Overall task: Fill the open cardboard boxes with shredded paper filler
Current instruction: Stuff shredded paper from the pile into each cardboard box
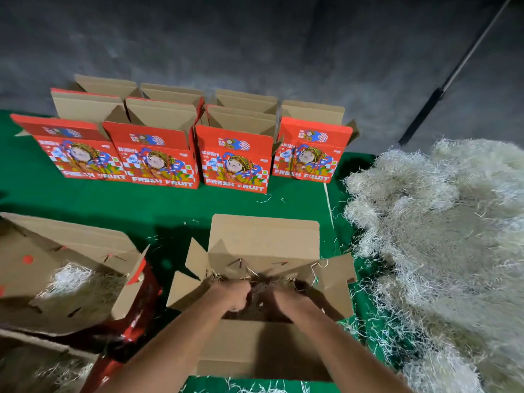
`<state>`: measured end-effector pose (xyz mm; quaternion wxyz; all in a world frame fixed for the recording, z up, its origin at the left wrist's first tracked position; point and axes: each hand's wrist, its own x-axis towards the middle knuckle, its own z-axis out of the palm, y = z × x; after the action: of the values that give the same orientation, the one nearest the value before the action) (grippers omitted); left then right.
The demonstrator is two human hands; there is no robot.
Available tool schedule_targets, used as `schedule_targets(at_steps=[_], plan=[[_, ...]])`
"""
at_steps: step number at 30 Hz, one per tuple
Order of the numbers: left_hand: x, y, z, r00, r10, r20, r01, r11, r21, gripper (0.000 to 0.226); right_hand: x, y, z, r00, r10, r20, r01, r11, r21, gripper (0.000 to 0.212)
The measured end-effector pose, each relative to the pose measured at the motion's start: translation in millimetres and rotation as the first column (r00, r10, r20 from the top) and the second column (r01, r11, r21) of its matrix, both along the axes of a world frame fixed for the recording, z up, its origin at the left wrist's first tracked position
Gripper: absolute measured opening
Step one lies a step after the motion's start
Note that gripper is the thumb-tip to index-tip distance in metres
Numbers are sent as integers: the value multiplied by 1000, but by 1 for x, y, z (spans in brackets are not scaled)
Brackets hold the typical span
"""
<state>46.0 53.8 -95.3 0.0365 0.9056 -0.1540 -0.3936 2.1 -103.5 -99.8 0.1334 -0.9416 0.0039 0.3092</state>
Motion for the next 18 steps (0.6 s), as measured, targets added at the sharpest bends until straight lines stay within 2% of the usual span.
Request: schedule_targets(at_steps=[2,4,7,9,12,14,16,18], plan=[[3,3,-18,1000,-14,-4,14,999,39,26,2,0,-13,997,-6,-77,3,999,-36,36],[8,4,-29,1000,-21,8,20,996,81,32,7,2,-16,991,-80,-106,78,997,-24,40],[12,6,-35,996,-60,64,48,983,177,58,10,-1,-17,987,-108,-117,104,994,-43,33],[9,4,-35,995,-76,61,58,967,246,66,11,-3,-16,985,-104,-137,96,993,-62,34],[5,-1,-37,996,-78,48,61,954,293,59,15,-1,-4,990,-41,-137,33,998,-61,39],[5,-3,-32,994,-74,78,52,967,251,53,21,-1,6,988,29,-154,-41,996,-75,39],[9,-3,-24,988,-43,147,18,986,168,48,30,-4,17,984,78,-161,-96,989,-110,36],[12,-4,-12,962,-103,253,62,984,167,40,35,-5,26,986,100,-136,-118,985,-126,32]])
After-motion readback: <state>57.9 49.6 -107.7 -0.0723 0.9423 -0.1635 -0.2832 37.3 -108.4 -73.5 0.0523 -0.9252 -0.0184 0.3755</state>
